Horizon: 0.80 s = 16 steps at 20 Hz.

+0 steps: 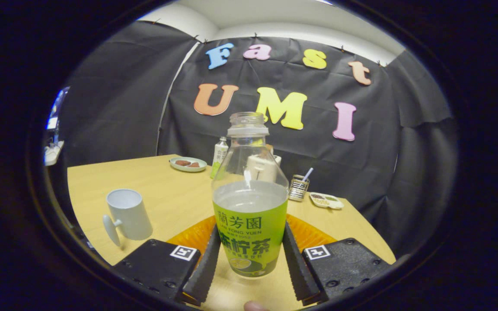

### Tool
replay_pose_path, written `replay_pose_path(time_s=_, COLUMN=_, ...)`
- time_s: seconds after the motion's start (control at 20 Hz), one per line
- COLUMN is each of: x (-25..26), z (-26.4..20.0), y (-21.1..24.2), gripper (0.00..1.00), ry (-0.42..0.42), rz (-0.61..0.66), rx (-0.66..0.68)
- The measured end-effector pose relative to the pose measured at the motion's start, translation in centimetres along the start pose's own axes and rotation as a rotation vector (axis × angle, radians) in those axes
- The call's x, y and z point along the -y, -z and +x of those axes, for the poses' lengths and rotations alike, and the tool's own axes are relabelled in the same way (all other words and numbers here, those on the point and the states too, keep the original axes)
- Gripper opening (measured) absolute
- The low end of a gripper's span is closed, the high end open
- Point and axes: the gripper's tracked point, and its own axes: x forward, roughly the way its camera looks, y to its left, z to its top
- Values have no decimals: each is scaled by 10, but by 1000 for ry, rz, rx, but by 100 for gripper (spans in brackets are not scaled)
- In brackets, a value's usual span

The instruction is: Take the bottle from table, then pour the juice into the cup, finally place the bottle on the coaster

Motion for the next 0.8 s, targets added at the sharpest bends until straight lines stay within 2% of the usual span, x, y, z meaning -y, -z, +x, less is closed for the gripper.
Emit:
replay_pose_path(time_s=0.55, x=-27, z=7, y=-11, gripper=77, ry=34, rz=-416, rx=-71)
replay_pose_path(time_s=0.8, x=-34, z=4, y=-15, gripper=77, ry=23, rz=-617, rx=-107)
